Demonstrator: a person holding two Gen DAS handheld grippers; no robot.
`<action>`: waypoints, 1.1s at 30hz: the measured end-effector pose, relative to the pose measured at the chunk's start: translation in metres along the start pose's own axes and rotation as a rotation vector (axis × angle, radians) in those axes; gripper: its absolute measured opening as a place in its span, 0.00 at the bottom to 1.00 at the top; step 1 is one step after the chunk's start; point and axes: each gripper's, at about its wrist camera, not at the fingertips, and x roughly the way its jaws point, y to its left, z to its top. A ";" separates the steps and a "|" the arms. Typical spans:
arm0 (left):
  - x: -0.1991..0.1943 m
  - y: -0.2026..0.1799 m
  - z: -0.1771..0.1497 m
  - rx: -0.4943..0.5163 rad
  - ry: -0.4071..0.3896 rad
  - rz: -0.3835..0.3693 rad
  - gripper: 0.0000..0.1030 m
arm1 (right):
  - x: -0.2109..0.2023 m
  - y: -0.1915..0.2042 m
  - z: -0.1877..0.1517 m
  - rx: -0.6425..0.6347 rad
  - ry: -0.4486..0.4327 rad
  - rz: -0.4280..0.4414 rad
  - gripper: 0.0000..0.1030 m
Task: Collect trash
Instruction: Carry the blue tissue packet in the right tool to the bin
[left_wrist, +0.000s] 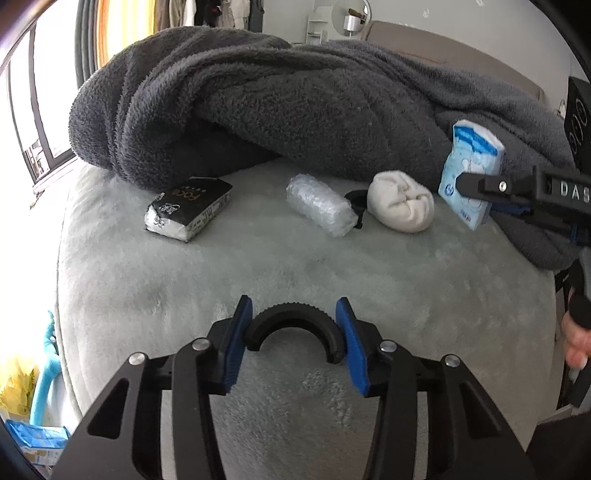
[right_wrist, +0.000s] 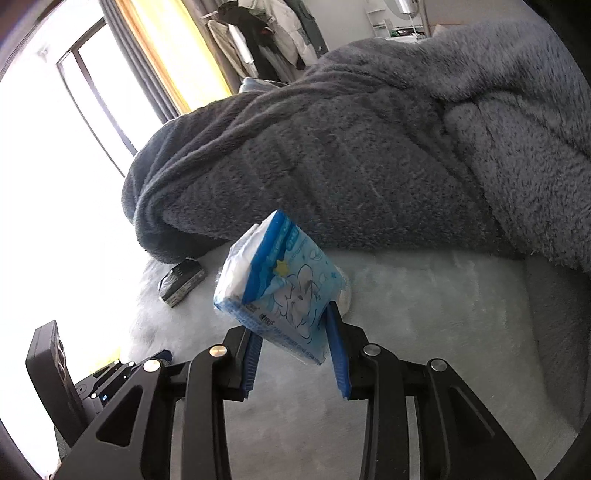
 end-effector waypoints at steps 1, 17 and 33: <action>-0.003 0.001 0.000 -0.008 -0.005 -0.001 0.48 | -0.001 0.002 -0.001 -0.001 -0.001 0.002 0.33; -0.066 0.024 -0.025 -0.080 -0.060 0.049 0.48 | -0.015 0.054 -0.036 -0.078 0.000 0.048 0.33; -0.106 0.069 -0.066 -0.144 -0.017 0.147 0.48 | -0.015 0.132 -0.073 -0.230 0.038 0.122 0.33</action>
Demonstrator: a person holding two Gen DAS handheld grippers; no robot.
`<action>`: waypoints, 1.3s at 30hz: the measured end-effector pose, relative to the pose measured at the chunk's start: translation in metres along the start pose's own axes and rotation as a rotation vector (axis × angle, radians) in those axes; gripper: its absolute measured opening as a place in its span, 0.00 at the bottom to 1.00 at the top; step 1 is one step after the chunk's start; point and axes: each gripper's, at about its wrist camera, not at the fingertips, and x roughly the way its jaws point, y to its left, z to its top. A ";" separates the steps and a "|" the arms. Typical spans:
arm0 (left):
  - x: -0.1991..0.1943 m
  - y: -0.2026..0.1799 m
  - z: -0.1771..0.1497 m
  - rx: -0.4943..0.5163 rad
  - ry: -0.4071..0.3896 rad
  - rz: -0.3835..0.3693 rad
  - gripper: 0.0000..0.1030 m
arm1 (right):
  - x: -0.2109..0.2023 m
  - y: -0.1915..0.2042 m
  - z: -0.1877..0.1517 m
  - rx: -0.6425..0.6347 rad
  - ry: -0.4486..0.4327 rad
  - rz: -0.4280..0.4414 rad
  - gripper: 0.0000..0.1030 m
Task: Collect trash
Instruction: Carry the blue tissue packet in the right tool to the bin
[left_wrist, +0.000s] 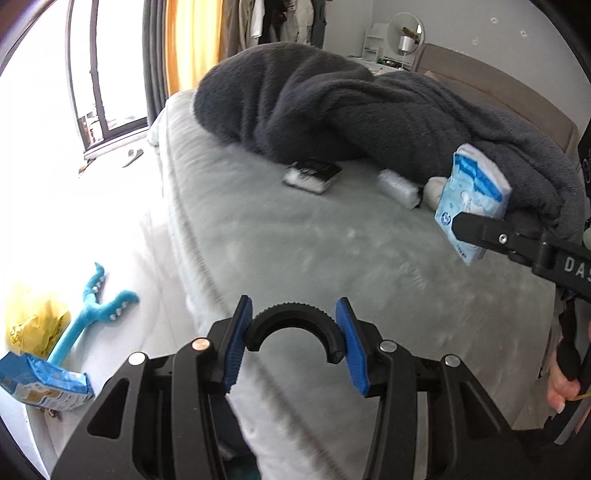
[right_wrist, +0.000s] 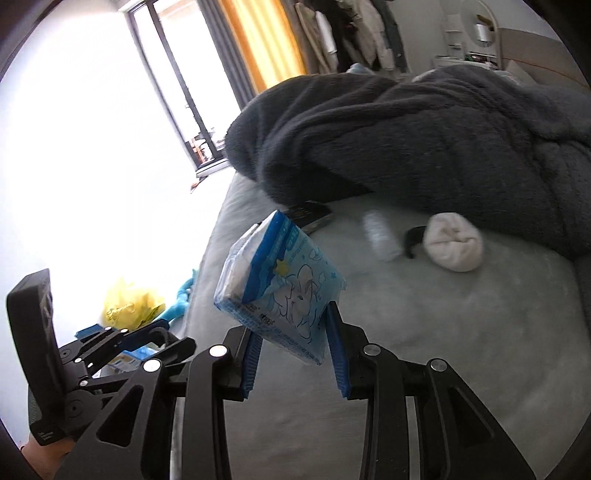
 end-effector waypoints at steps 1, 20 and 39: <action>-0.001 0.005 -0.002 -0.008 0.007 0.006 0.48 | 0.002 0.004 -0.001 -0.008 0.002 0.002 0.33; -0.013 0.087 -0.035 -0.104 0.096 0.081 0.48 | 0.050 0.092 -0.008 -0.143 0.068 0.089 0.33; 0.002 0.171 -0.097 -0.215 0.308 0.085 0.49 | 0.092 0.191 -0.024 -0.267 0.111 0.157 0.33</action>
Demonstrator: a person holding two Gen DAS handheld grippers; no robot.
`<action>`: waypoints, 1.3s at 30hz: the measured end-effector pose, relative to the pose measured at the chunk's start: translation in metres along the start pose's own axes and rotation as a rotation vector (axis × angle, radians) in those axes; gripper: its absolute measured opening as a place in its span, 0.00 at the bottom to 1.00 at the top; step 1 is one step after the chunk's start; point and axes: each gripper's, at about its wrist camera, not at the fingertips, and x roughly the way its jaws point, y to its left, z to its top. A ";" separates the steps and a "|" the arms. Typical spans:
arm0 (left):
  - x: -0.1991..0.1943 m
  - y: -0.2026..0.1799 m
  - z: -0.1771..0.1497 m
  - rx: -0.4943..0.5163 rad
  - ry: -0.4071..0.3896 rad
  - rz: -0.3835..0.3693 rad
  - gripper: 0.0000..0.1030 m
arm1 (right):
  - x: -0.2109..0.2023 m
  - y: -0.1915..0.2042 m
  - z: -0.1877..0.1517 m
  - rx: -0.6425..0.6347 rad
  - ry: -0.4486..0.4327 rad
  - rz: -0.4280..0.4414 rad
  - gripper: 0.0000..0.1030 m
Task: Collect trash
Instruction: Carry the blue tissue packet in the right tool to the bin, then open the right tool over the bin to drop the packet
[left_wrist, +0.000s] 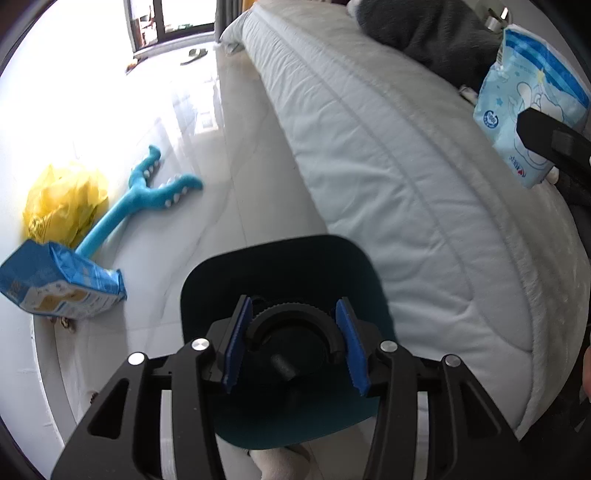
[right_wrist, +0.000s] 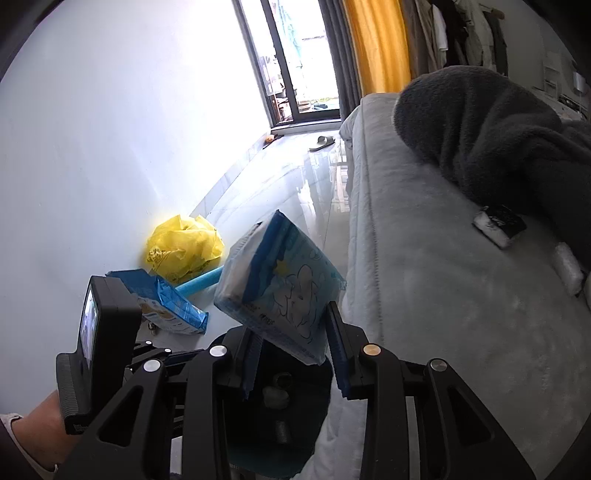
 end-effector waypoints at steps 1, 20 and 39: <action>0.001 0.004 -0.002 -0.005 0.010 -0.001 0.49 | 0.002 0.003 0.000 -0.003 0.004 0.001 0.33; -0.049 0.076 -0.001 -0.208 -0.193 -0.122 0.92 | 0.073 0.030 -0.022 -0.003 0.173 0.014 0.33; -0.111 0.115 0.001 -0.309 -0.464 -0.149 0.96 | 0.144 0.056 -0.064 -0.017 0.406 0.019 0.33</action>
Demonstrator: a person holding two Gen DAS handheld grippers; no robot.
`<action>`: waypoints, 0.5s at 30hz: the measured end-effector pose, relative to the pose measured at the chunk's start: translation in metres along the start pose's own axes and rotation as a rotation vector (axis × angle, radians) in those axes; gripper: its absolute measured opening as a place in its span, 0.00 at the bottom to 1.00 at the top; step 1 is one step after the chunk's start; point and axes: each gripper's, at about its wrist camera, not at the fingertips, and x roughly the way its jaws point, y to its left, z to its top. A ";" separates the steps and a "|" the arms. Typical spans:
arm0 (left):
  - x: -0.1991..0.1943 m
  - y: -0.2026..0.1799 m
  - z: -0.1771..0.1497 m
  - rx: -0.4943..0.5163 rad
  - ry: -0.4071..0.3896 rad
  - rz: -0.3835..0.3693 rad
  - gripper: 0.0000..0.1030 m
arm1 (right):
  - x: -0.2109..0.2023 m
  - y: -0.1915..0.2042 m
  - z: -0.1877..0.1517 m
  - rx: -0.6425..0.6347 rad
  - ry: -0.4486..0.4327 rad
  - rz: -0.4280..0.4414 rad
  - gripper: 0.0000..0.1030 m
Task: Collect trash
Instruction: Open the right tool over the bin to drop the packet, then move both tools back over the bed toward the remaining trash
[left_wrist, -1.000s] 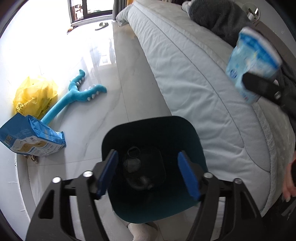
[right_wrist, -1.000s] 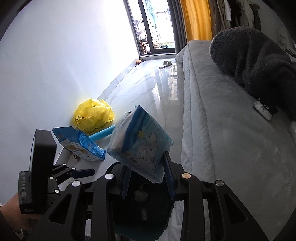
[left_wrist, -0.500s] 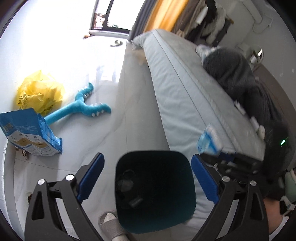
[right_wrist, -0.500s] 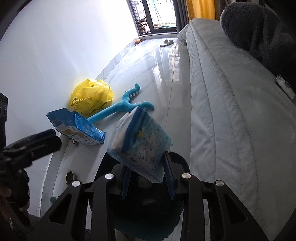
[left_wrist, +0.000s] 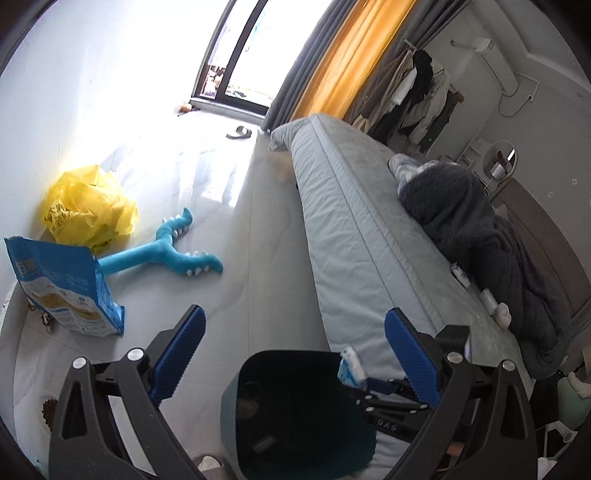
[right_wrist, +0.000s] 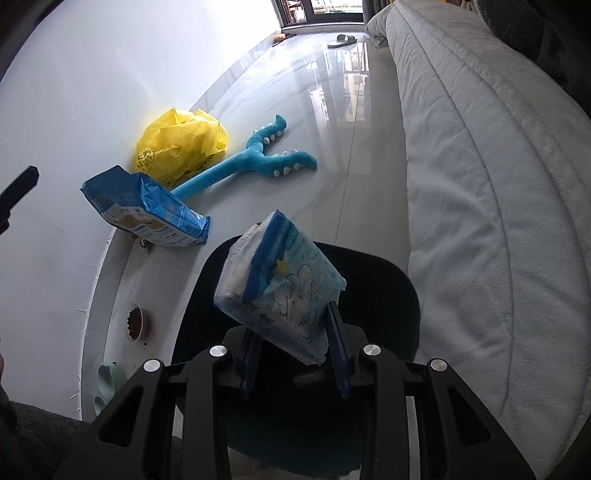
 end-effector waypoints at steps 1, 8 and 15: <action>-0.002 0.000 0.001 0.000 -0.009 0.000 0.96 | 0.002 0.001 -0.001 -0.002 0.008 -0.001 0.33; -0.010 -0.004 0.005 0.047 -0.047 0.033 0.96 | 0.021 0.006 -0.007 -0.008 0.067 -0.002 0.34; -0.030 -0.019 0.014 0.104 -0.150 0.060 0.96 | 0.026 0.011 -0.017 -0.020 0.097 0.002 0.55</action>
